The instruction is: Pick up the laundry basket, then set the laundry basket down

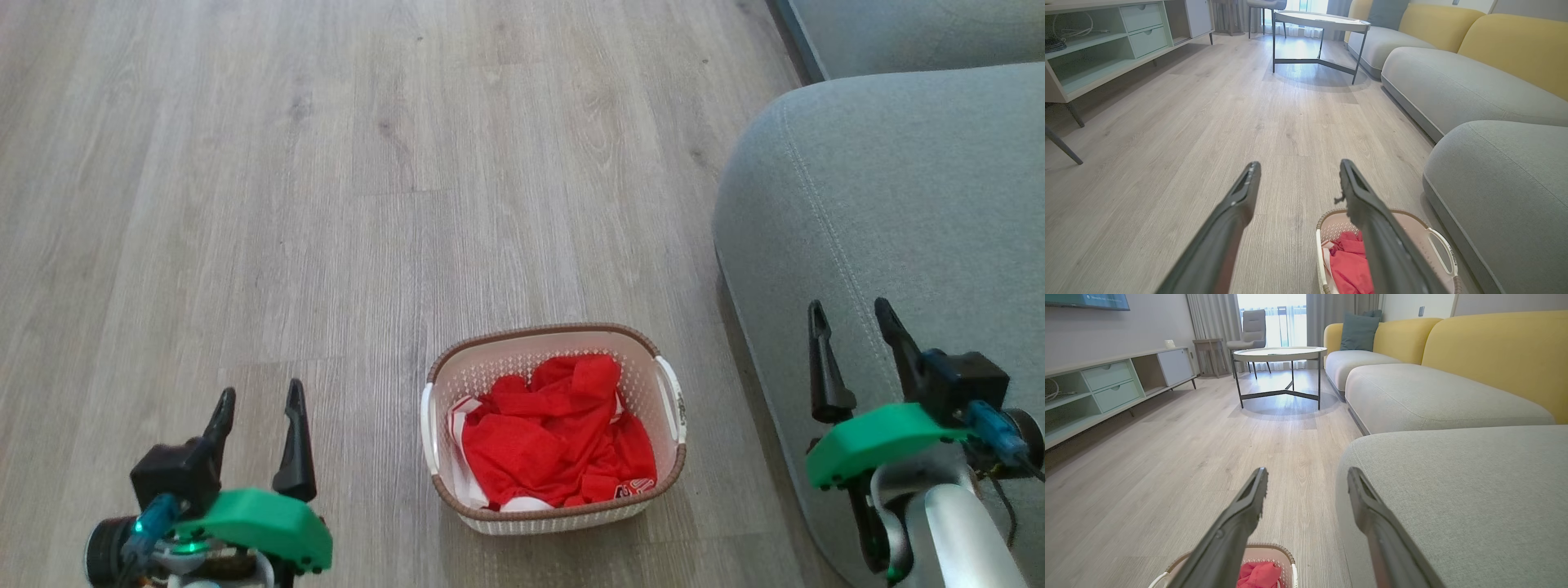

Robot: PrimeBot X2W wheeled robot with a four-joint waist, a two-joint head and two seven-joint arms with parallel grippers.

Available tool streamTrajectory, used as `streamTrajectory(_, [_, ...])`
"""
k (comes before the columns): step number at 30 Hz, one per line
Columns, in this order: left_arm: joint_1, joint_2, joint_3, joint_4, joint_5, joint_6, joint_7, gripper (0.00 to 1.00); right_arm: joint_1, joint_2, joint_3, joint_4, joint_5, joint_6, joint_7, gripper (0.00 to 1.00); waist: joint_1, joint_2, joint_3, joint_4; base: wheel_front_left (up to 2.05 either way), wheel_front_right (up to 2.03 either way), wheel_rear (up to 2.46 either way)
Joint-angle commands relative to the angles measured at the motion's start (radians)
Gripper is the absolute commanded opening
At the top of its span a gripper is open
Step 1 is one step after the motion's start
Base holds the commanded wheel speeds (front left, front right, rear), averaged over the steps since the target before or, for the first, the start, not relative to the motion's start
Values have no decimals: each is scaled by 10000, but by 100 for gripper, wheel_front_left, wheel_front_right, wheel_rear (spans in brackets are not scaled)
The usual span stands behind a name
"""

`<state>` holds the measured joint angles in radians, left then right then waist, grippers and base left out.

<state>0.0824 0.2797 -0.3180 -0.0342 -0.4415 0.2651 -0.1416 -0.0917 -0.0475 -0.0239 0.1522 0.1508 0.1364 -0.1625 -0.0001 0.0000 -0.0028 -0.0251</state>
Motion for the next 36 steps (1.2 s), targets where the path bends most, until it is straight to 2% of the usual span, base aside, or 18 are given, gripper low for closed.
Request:
streamTrajectory(1, [-412, 245, 357, -349, -10, 61, -6, 100, -127, -29, 199, -390, 39, -57, 27, 100, 1, 0, -3, 5, 0, 0, 0])
streamTrajectory(15, [-417, 327, 227, -394, 6, 79, 37, 100, -70, -28, 168, -515, 74, -57, 79, 100, 1, 0, -20, 30, 0, 0, 0])
streamTrajectory(16, [0, 78, -100, -43, -4, 39, 58, 0, 188, 23, -34, -110, 21, 0, 85, 0, 1, 0, -19, 31, 0, 0, 0])
streamTrajectory(36, [-234, -256, 388, 497, -1713, -507, 335, 0, 151, 36, -157, 206, 2069, -8, 466, 0, 1, 0, -9, 63, 0, 0, 0])
